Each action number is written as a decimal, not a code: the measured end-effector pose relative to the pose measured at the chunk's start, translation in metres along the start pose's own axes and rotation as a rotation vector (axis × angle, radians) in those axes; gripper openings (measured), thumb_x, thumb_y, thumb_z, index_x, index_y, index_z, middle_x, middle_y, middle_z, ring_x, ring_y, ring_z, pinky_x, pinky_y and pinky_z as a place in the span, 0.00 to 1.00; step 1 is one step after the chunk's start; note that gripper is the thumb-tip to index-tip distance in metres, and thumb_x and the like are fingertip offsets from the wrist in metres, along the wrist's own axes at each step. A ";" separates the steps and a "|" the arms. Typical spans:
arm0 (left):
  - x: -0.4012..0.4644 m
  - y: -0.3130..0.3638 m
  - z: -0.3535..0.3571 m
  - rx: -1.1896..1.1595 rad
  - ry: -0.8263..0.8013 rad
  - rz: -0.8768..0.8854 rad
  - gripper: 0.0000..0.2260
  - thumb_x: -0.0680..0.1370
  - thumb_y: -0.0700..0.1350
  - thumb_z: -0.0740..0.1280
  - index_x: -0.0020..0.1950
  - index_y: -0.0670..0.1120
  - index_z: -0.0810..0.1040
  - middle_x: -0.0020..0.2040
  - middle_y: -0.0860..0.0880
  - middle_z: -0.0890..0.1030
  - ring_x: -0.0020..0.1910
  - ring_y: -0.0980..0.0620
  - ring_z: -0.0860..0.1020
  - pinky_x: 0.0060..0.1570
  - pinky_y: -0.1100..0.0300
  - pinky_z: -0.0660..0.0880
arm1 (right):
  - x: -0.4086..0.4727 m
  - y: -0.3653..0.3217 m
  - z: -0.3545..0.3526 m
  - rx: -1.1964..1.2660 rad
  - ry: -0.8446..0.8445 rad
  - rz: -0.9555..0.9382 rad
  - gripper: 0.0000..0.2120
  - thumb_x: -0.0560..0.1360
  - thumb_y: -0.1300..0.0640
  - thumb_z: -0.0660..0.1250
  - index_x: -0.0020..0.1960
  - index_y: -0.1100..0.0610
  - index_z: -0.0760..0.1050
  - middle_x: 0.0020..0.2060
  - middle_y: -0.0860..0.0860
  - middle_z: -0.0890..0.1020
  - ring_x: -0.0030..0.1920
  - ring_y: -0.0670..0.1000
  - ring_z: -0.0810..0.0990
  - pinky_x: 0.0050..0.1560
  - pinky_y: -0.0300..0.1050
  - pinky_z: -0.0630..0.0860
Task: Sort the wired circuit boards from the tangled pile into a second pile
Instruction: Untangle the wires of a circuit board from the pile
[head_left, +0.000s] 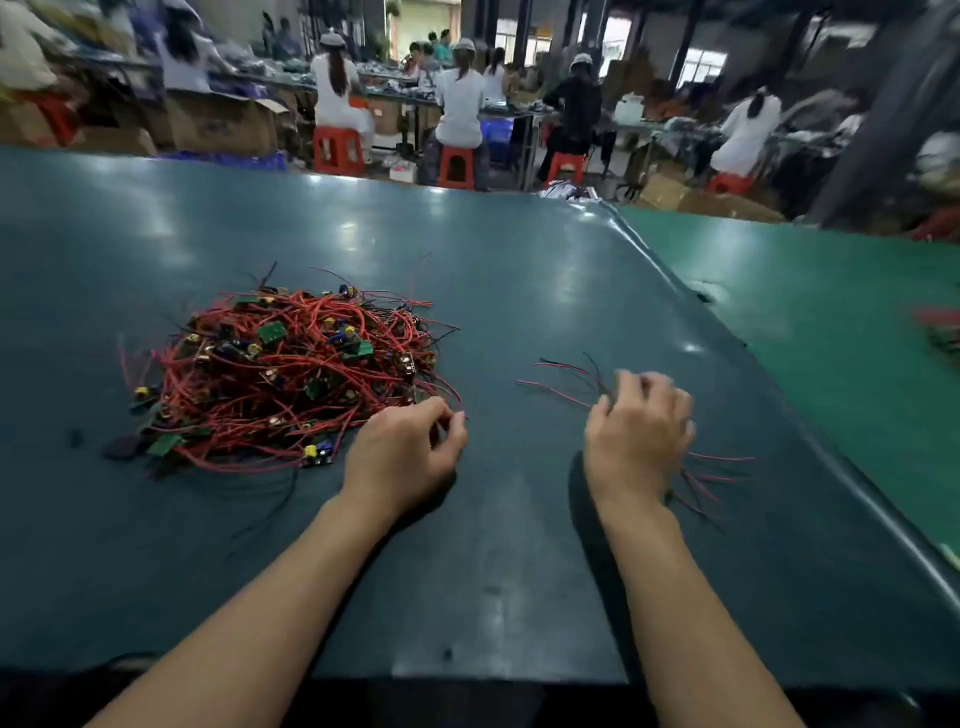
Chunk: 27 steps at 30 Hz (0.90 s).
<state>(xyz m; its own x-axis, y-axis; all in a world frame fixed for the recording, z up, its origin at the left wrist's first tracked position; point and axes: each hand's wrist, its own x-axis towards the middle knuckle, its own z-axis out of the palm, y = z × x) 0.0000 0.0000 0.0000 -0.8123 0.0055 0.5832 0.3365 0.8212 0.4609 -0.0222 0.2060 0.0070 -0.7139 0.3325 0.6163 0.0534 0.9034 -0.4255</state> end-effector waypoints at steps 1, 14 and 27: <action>-0.001 0.000 0.000 -0.002 -0.008 -0.021 0.12 0.76 0.46 0.70 0.35 0.43 0.77 0.29 0.44 0.80 0.31 0.39 0.78 0.33 0.52 0.72 | 0.004 0.007 -0.004 -0.108 -0.058 0.111 0.15 0.75 0.62 0.66 0.61 0.61 0.75 0.61 0.61 0.75 0.62 0.63 0.70 0.56 0.57 0.68; 0.009 0.000 0.005 -0.006 -0.018 0.004 0.11 0.77 0.46 0.69 0.35 0.43 0.78 0.26 0.47 0.77 0.27 0.43 0.75 0.32 0.52 0.74 | 0.010 0.017 0.012 0.262 -0.370 0.065 0.11 0.76 0.58 0.69 0.58 0.58 0.79 0.51 0.58 0.83 0.54 0.61 0.79 0.55 0.50 0.72; 0.033 0.012 0.023 -0.083 -0.041 0.157 0.08 0.76 0.49 0.67 0.49 0.47 0.82 0.39 0.52 0.82 0.38 0.49 0.81 0.37 0.52 0.77 | 0.046 -0.030 0.026 1.701 -0.882 0.842 0.11 0.83 0.57 0.57 0.50 0.61 0.75 0.46 0.61 0.85 0.45 0.56 0.85 0.45 0.46 0.83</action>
<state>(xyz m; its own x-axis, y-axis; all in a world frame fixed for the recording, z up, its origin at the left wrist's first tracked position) -0.0339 0.0229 0.0097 -0.7652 0.1546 0.6250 0.4972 0.7586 0.4211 -0.0745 0.1873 0.0311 -0.9566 -0.2172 -0.1941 0.2887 -0.6185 -0.7308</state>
